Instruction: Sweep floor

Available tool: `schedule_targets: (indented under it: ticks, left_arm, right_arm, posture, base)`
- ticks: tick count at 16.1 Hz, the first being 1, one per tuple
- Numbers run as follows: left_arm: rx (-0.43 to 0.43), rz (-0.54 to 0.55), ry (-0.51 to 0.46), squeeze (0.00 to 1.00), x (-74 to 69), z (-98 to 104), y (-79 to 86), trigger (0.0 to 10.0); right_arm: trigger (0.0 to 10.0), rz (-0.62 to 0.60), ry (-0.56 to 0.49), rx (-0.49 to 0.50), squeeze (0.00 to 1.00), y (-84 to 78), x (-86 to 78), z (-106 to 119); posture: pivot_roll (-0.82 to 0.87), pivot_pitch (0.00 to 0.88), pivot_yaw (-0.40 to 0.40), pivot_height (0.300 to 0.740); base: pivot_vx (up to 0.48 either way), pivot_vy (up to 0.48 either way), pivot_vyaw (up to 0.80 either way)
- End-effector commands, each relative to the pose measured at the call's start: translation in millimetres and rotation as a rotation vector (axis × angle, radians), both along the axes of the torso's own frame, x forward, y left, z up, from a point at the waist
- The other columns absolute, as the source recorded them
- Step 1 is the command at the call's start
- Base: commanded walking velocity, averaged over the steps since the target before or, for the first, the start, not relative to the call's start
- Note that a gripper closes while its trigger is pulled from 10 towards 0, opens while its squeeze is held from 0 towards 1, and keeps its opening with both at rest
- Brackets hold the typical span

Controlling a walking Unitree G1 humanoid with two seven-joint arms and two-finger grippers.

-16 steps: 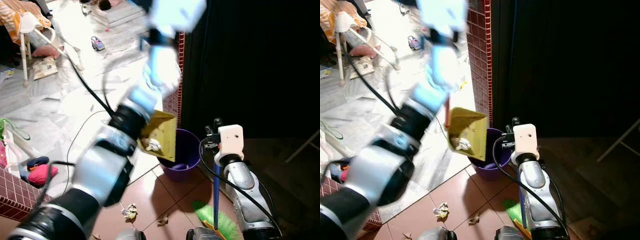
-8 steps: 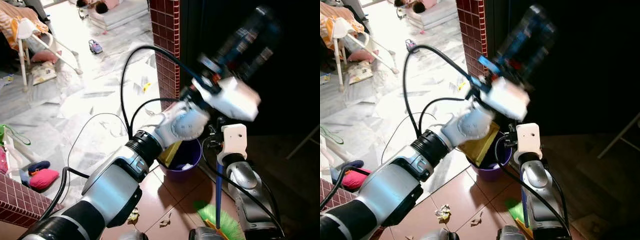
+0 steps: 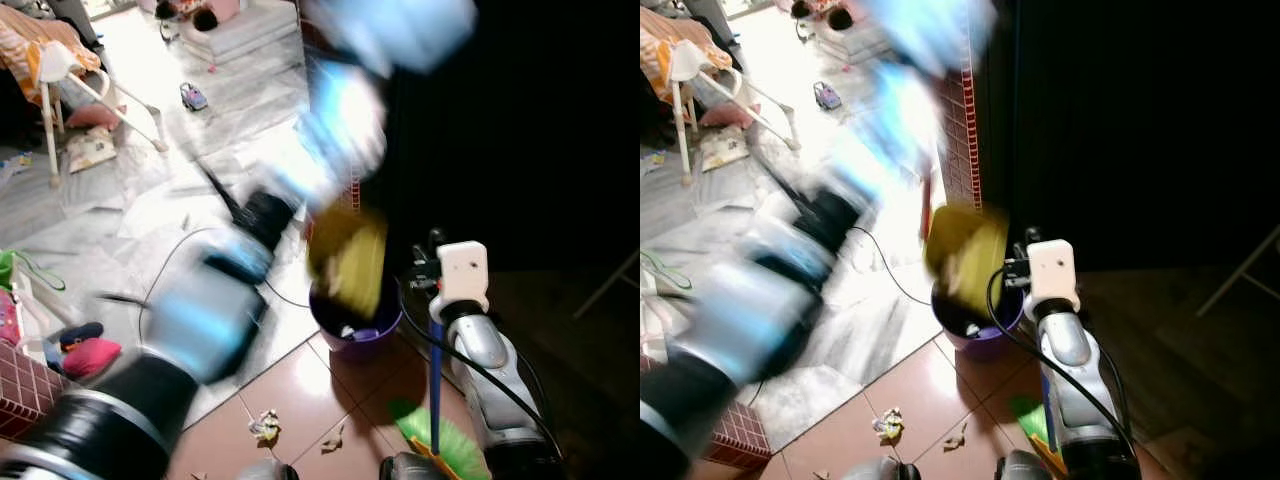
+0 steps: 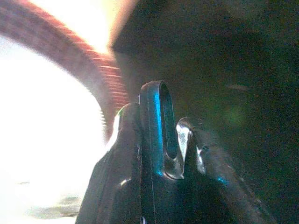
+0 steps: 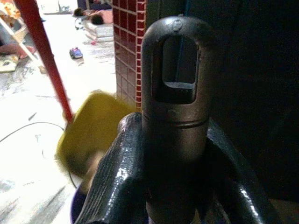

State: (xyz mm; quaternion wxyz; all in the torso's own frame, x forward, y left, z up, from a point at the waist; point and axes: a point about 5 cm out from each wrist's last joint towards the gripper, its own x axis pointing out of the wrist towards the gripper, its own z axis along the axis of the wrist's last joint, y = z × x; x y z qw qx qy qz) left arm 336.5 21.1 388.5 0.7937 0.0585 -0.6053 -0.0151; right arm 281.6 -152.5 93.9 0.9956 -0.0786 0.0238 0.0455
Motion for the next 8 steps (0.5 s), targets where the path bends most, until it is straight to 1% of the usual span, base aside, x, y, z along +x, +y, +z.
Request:
schedule_targets:
  ticks: [1,2,3,4,5,6,7,8]
  left_arm:
    - [0.000,0.056,-0.078,0.00,-5.1,24.2,12.1,10.0]
    - [0.021,0.132,-0.063,0.00,1.2,28.6,27.9,10.0]
    - [0.060,0.205,-0.041,0.00,7.3,26.3,43.3,10.0]
    - [0.085,0.250,0.008,0.00,14.2,18.3,56.9,10.0]
    - [0.108,0.300,0.096,0.00,23.5,0.5,73.3,10.0]
    - [0.148,0.344,0.118,0.00,25.4,-13.4,82.3,10.0]
    - [0.170,0.364,0.127,0.00,25.3,-20.3,86.5,10.0]
    - [0.190,0.404,0.187,0.00,26.0,-41.4,100.5,10.0]
  right_arm:
    - [10.0,0.041,-0.018,0.044,0.00,11.4,4.9,3.5]
    - [10.0,0.054,-0.016,0.044,0.00,13.4,8.3,3.4]
    - [10.0,0.068,-0.012,0.047,0.00,15.6,11.0,3.2]
    - [10.0,0.078,-0.009,0.050,0.00,17.0,13.2,3.0]
    - [10.0,0.083,-0.008,0.053,0.00,17.1,16.1,2.1]
    - [10.0,0.086,-0.006,0.060,0.00,16.9,17.2,1.7]
    - [10.0,0.089,-0.006,0.061,0.00,17.0,17.9,1.4]
    - [10.0,0.094,-0.004,0.061,0.00,16.8,19.0,0.7]
  posture:
    - [-0.11,0.000,0.095,0.740]
    - [-0.10,0.000,0.084,0.740]
    - [-0.08,0.000,0.075,0.740]
    - [-0.08,0.000,0.072,0.740]
    - [-0.06,0.000,0.062,0.740]
    - [-0.06,0.000,0.059,0.740]
    - [-0.05,0.000,0.055,0.740]
    - [-0.05,0.000,0.050,0.740]
  base:
    - [0.000,0.000,0.00]
    - [0.000,0.000,0.00]
    - [0.000,0.000,0.00]
    - [0.000,0.000,0.00]
    - [0.000,0.000,0.00]
    - [0.000,0.000,0.00]
    - [0.000,0.000,0.00]
    - [0.000,0.000,0.00]
